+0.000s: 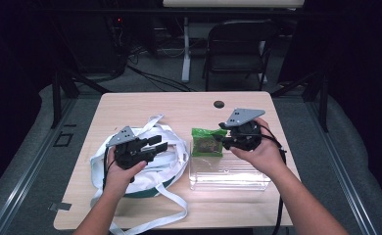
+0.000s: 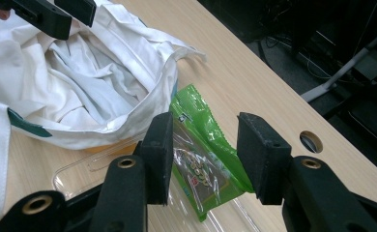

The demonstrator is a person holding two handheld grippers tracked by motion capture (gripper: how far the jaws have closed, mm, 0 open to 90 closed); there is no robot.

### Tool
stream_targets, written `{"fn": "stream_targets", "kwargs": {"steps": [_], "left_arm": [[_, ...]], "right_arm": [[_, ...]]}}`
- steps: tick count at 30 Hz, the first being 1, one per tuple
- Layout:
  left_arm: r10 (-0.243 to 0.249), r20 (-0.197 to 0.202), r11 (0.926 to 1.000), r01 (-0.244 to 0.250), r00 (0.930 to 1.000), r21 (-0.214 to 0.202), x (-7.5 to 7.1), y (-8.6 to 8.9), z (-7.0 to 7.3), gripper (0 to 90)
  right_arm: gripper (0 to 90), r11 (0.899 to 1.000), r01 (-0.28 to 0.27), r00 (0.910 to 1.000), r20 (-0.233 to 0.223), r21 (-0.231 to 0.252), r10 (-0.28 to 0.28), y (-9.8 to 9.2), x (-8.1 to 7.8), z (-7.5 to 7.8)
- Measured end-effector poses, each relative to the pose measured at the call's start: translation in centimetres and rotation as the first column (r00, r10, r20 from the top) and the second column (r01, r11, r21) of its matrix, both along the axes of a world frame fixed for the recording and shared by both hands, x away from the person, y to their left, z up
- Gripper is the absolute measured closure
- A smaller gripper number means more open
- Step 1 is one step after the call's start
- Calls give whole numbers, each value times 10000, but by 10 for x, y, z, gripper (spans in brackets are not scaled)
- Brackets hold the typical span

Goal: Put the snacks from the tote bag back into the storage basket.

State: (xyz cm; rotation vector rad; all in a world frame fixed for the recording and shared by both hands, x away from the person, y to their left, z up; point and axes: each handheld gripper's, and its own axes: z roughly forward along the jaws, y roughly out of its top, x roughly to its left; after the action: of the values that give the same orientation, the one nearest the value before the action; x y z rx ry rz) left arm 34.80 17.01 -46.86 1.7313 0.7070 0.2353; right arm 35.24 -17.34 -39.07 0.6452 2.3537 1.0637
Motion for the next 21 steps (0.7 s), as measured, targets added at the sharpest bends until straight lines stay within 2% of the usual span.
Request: {"fn": "stream_targets", "kwargs": {"steps": [8, 10, 12, 14, 19, 20, 21], "left_arm": [[10, -32, 10000, -10, 10000, -23, 1, -1, -1, 563], [25, -29, 10000, -25, 10000, -25, 1, -1, -1, 561], [33, -10, 10000, -33, 10000, -16, 1, 0, -1, 559], [25, -18, 10000, -25, 10000, -14, 1, 0, -1, 557], [67, -15, 10000, -67, 10000, -27, 0, 1, 0, 550], [63, -9, 9999, -63, 10000, -92, 0, 1, 0, 549], [112, -3, 9999, -112, 9999, -65, 0, 2, 0, 547]], "right_arm": [[557, 9952, 394, 9990, -238, 897, -374, -7, -5, -10], [556, 9895, 446, 9988, -256, 1376, -414, -9, -7, -13], [557, 9849, 531, 9985, -245, 1650, -497, -10, -11, -14], [557, 9812, 667, 9978, -97, 1812, -660, -11, -16, -15], [557, 9710, 930, 9957, -186, 2201, -911, -17, -25, -15], [557, 9677, 995, 9950, -184, 2318, -979, -18, -27, -15], [557, 9600, 1165, 9931, -149, 2546, -1165, -21, -30, -15]]}}
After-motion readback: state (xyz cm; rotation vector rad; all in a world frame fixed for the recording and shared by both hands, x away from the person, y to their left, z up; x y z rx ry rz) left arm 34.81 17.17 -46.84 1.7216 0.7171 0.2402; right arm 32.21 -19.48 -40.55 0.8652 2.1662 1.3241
